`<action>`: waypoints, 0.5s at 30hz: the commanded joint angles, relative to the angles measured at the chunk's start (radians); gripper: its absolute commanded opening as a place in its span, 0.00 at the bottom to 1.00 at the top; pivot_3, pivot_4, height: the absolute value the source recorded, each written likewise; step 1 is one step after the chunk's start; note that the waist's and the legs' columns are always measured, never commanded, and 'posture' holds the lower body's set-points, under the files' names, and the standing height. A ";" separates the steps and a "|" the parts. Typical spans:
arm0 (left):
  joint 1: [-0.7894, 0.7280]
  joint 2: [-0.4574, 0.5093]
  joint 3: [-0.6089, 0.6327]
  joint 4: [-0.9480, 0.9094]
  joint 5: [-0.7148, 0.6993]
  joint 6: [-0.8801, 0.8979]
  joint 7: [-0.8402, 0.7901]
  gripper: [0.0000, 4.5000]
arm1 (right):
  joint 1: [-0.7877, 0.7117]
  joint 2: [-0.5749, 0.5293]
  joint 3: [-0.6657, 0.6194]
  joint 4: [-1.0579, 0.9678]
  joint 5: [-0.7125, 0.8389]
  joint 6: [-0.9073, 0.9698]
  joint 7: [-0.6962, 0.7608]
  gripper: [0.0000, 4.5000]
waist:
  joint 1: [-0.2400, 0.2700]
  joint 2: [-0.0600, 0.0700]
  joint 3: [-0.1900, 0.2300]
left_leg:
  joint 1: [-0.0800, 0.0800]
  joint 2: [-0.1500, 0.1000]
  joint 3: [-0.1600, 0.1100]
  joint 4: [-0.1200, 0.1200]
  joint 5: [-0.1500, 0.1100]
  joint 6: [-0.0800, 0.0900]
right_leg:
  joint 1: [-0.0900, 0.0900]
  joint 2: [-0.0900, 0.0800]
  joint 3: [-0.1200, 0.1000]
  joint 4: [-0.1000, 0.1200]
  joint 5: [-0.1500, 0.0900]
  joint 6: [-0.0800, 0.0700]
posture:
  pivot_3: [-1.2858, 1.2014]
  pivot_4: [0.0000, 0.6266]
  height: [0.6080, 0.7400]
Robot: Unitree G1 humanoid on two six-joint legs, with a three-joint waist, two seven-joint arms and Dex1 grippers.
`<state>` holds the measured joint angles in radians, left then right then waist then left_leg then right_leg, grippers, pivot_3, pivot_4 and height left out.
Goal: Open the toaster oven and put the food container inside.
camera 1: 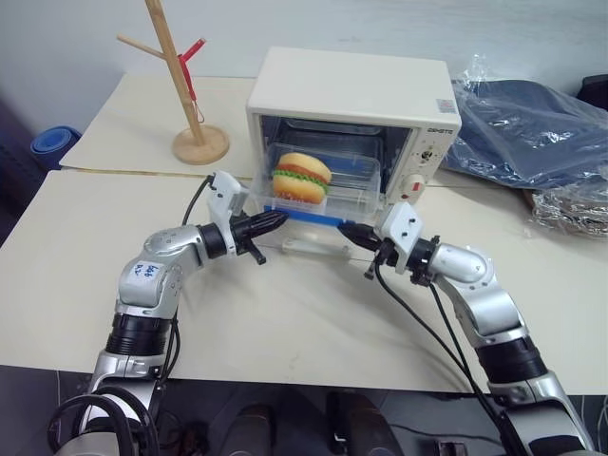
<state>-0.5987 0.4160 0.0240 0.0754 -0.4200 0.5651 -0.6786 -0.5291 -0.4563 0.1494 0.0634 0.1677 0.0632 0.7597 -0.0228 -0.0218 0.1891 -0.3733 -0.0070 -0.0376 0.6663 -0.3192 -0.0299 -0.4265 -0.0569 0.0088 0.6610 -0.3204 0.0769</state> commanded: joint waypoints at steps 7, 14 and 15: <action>-0.174 -0.114 0.059 0.244 0.066 -0.191 0.143 0.01 | -0.228 0.095 -0.048 0.354 -0.110 -0.174 -0.173 0.01 | -0.006 0.000 0.000 | 0.002 0.000 0.003 0.000 0.001 -0.001 | -0.001 0.000 0.000 0.002 0.000 0.000 | 0.52 0.24 1.00; -0.226 -0.152 0.066 0.347 0.093 -0.271 0.163 0.01 | -0.259 0.121 -0.048 0.422 -0.111 -0.211 -0.152 0.01 | -0.006 0.000 0.000 | -0.001 0.000 0.003 -0.001 0.000 0.000 | -0.001 -0.001 -0.001 0.001 0.001 0.002 | 0.52 0.24 1.00; -0.232 -0.157 0.072 0.363 0.102 -0.296 0.182 0.01 | -0.269 0.129 -0.052 0.437 -0.109 -0.215 -0.159 0.01 | -0.006 0.000 0.000 | -0.001 0.000 0.004 0.000 0.000 0.000 | -0.001 -0.001 -0.001 0.001 0.001 0.002 | 0.52 0.24 1.00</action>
<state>-0.8012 0.2635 0.0734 0.4382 -0.3302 0.3138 -0.5186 -0.7656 -0.3392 0.1195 0.4996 0.0544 -0.1287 0.6087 -0.0289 -0.0217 0.1890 -0.3746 -0.0074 -0.0340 0.6666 -0.3190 -0.0297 -0.4279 -0.0579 0.0082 0.6619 -0.3189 0.0794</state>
